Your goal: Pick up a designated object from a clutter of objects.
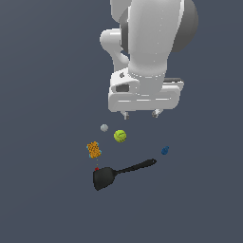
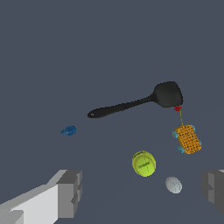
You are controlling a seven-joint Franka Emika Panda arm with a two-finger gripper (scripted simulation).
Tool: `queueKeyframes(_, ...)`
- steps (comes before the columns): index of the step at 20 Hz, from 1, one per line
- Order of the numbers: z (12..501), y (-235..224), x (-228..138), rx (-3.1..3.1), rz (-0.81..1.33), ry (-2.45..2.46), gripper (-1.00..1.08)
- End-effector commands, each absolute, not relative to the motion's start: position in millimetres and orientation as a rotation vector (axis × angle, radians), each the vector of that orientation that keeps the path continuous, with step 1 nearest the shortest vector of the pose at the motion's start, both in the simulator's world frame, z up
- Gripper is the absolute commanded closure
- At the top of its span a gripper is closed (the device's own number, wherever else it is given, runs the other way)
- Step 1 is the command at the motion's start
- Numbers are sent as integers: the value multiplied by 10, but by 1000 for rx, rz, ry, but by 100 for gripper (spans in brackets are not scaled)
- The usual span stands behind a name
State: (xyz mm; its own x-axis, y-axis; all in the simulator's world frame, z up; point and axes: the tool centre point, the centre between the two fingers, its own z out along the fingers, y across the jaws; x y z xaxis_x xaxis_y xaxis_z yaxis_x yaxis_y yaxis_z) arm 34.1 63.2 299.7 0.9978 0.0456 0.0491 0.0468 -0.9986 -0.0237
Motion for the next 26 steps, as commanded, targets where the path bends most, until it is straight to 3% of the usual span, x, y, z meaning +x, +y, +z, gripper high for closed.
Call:
queueKeyframes(1,2819,766,383,-3121,-67,-85,-92)
queueKeyframes(15,1395,1863,401,-3139,-17,-194,-92)
queueKeyframes(26,927,2220,277,-3133,0,-231,-92)
